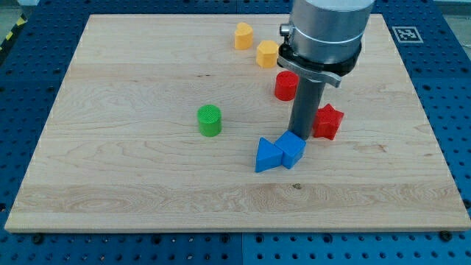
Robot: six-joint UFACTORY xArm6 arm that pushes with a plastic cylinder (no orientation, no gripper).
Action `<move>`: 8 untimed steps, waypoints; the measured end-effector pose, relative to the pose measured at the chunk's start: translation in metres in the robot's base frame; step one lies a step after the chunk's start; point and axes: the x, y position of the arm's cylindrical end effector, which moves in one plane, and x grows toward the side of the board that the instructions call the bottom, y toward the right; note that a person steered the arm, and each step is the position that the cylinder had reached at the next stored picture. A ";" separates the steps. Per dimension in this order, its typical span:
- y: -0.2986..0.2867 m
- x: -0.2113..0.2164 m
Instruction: Push the red star below the green star
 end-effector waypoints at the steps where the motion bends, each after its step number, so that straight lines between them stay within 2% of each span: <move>1: 0.000 -0.007; 2: 0.000 -0.048; 5: 0.073 -0.055; 6: 0.094 -0.052; 8: 0.089 -0.005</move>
